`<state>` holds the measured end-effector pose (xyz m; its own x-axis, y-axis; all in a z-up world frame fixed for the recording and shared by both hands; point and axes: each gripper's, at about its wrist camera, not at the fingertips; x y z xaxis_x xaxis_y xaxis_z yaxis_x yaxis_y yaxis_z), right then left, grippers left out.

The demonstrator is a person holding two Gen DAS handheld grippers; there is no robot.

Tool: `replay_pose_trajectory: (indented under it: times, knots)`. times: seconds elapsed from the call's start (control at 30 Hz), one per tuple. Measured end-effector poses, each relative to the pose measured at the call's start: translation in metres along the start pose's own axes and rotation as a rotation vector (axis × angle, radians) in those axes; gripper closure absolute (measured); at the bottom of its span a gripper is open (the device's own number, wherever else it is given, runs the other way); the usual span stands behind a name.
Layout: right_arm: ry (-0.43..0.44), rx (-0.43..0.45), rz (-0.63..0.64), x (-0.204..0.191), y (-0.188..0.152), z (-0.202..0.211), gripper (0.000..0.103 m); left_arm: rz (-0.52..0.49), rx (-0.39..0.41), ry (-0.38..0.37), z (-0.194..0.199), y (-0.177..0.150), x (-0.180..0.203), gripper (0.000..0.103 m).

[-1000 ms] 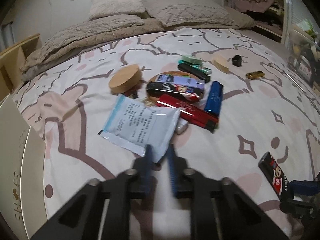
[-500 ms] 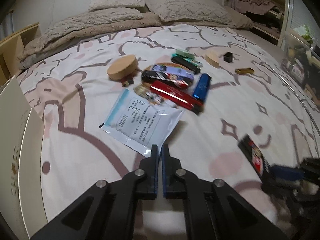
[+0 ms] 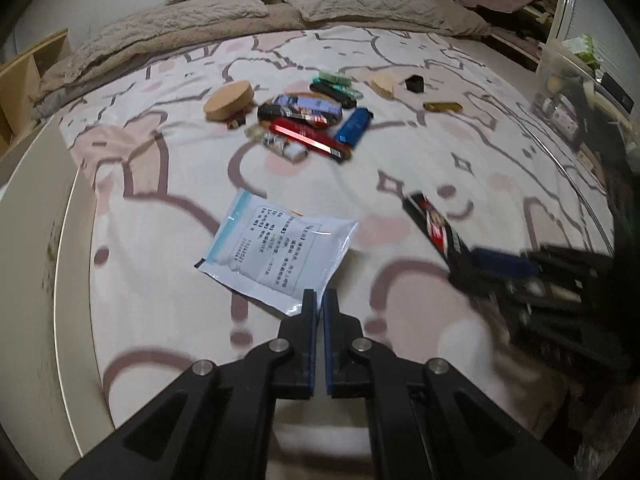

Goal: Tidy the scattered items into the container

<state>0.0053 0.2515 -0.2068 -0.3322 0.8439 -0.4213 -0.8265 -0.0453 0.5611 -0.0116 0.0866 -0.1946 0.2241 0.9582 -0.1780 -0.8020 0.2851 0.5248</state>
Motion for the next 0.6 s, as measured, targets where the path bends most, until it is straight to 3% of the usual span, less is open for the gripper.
replay_pose_trajectory:
  times: [0.17, 0.2, 0.23, 0.3, 0.4, 0.47, 0.53, 0.6]
  knots:
    - [-0.003, -0.002, 0.007, 0.0, 0.0, -0.002, 0.075, 0.015, -0.027, -0.024, 0.01, -0.025, 0.005, 0.099]
    - [0.019, -0.003, 0.009, 0.0, 0.0, -0.002, 0.065, 0.02, -0.029, -0.026, 0.012, -0.029, 0.008, 0.099]
    - [0.048, -0.004, 0.01, -0.001, 0.0, -0.003, 0.049, 0.023, -0.029, -0.027, 0.013, -0.032, 0.011, 0.099]
    - [0.077, -0.012, 0.032, -0.006, 0.001, -0.004, 0.033, 0.027, -0.016, -0.009, 0.016, -0.037, 0.016, 0.099]
    - [0.013, -0.039, 0.105, -0.02, -0.003, -0.009, 0.031, 0.03, -0.004, 0.007, 0.017, -0.038, 0.019, 0.095]
    - [-0.008, -0.047, 0.129, -0.023, -0.004, -0.01, 0.031, 0.029, 0.007, 0.041, 0.017, -0.036, 0.019, 0.078]
    - [-0.008, -0.045, 0.124, -0.022, -0.004, -0.009, 0.031, 0.033, 0.034, 0.087, 0.018, -0.035, 0.017, 0.047]
    - [-0.04, -0.046, 0.121, -0.021, -0.004, -0.008, 0.031, 0.047, 0.049, 0.092, 0.019, -0.033, 0.012, 0.037]
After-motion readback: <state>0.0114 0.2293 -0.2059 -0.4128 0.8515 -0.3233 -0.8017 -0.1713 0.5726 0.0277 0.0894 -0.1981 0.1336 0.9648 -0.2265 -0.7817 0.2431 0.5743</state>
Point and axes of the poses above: each gripper's, at about its wrist camera, not at the fingertips, and z roughly against the way its jaws point, x to its right, y to its top, and after that the axes turned 15 degrees about y, right-handed
